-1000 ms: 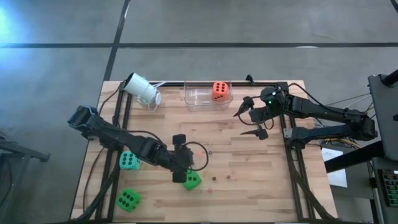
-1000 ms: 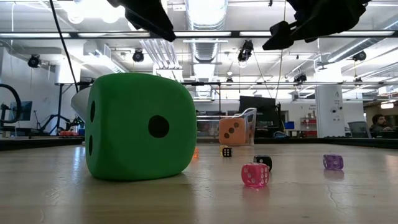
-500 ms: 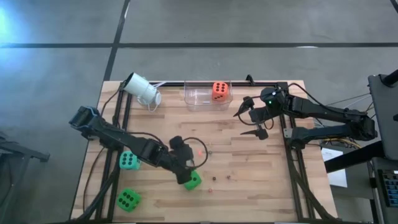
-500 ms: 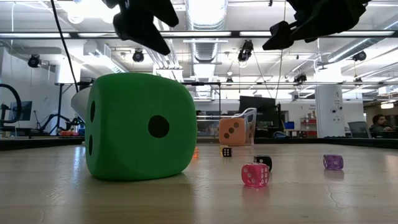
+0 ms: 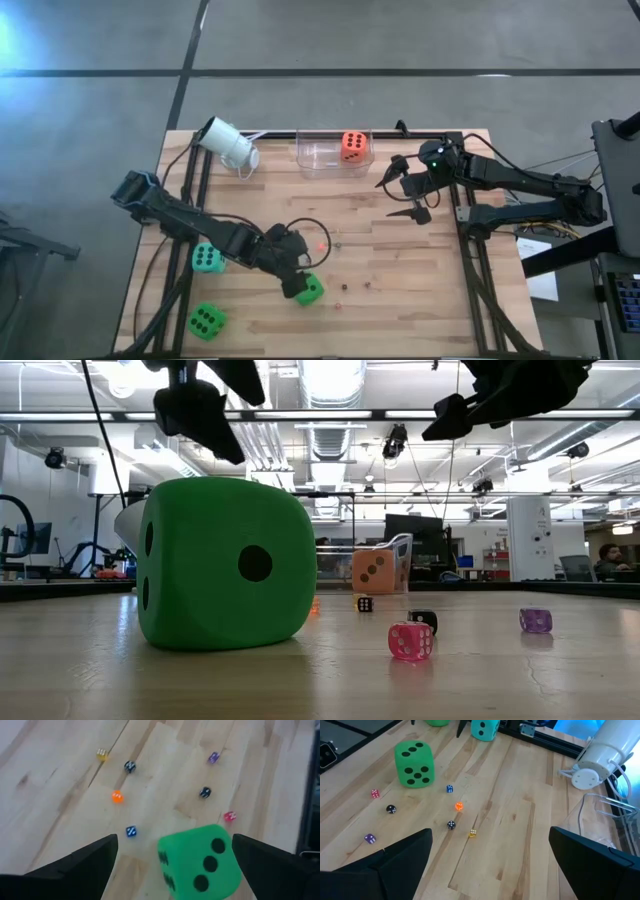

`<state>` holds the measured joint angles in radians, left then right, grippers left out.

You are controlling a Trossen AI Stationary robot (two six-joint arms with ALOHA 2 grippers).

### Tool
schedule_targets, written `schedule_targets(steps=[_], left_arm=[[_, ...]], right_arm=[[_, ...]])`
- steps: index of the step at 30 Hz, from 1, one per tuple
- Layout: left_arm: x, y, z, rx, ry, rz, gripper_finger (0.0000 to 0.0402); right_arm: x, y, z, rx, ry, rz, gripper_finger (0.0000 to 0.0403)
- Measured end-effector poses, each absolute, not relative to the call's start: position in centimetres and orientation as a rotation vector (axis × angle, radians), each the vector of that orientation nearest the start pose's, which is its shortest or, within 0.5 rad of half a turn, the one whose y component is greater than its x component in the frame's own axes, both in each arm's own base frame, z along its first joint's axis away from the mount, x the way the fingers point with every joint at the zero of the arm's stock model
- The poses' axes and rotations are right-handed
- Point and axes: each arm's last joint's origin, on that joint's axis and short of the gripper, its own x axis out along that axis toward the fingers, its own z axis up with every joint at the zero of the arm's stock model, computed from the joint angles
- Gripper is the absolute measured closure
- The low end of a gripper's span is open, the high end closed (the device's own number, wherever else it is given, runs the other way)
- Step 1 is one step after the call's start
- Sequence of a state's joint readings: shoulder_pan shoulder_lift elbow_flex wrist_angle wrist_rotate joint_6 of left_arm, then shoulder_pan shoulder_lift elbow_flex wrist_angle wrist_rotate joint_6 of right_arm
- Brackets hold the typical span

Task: Pick & Place Dice
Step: Put the top big green dice into the transparent bin

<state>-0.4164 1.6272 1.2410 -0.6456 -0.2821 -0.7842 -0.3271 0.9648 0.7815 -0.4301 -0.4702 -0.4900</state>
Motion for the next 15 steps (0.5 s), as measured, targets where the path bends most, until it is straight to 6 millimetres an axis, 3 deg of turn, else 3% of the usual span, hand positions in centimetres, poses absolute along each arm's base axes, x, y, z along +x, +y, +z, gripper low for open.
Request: schedule_targets(steps=[7,15], left_arm=[[32.0,-13.4,23.3,-0.382,1.025,0.260,0.0002],[34.5,-14.9,24.2,-0.346,1.186,0.337,0.0002]], right_arm=[[19.2,-5.1,28.1,-0.238,0.515,0.272,0.0003],[19.2,-5.1,28.1,-0.238,0.515,0.272,0.0003]])
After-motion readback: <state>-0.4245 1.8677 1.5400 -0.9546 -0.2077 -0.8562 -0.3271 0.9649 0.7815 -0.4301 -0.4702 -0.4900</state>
